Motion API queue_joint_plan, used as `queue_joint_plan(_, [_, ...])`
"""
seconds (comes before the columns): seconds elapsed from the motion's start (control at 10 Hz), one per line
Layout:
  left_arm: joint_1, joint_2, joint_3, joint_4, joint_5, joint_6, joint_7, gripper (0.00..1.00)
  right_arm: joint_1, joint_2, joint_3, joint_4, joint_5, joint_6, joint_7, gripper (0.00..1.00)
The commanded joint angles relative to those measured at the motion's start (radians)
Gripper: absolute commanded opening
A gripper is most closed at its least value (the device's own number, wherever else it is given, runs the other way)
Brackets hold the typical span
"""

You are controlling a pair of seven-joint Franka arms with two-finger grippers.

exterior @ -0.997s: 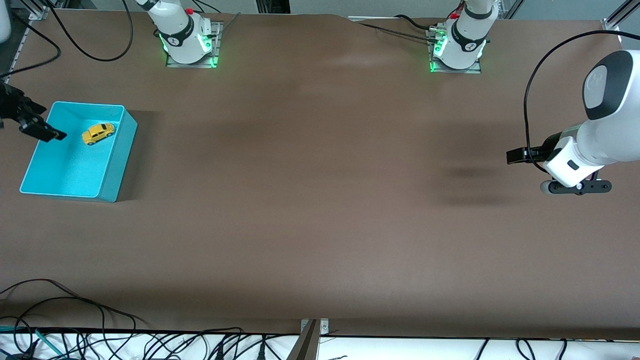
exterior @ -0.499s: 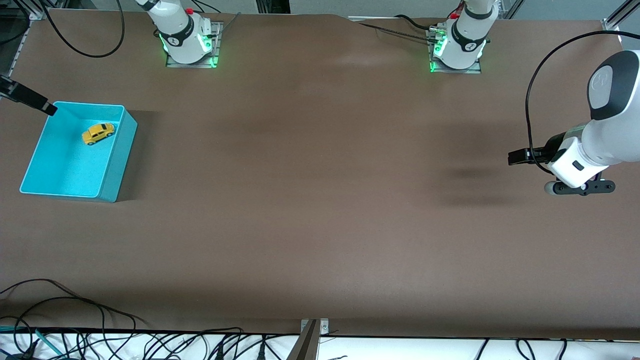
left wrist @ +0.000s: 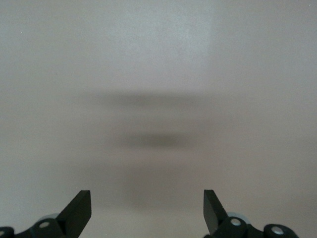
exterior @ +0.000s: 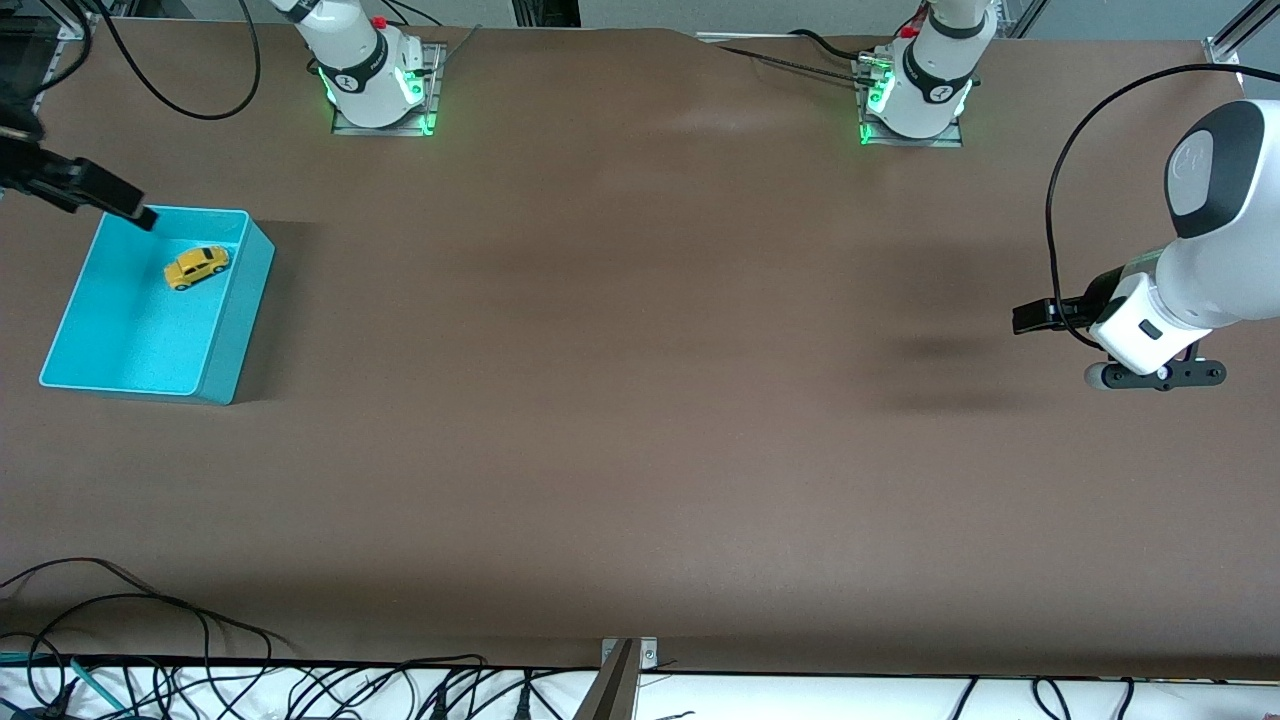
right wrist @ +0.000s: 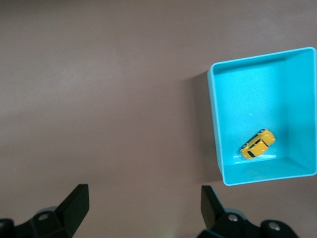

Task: Wind up and store yellow beetle car

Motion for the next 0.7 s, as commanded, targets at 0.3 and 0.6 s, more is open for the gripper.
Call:
queue_joint_plan(0.3, [0.007, -0.039, 0.002, -0.036, -0.028, 0.016, 0.028, 1.00, 0.020, -0.007, 0.012, -0.003, 0.014, -0.032, -0.126, 1.00])
queue_joint_plan(0.6, [0.009, -0.039, 0.002, -0.036, -0.028, 0.014, 0.029, 1.00, 0.015, -0.001, 0.009, 0.000, 0.014, -0.055, -0.119, 1.00])
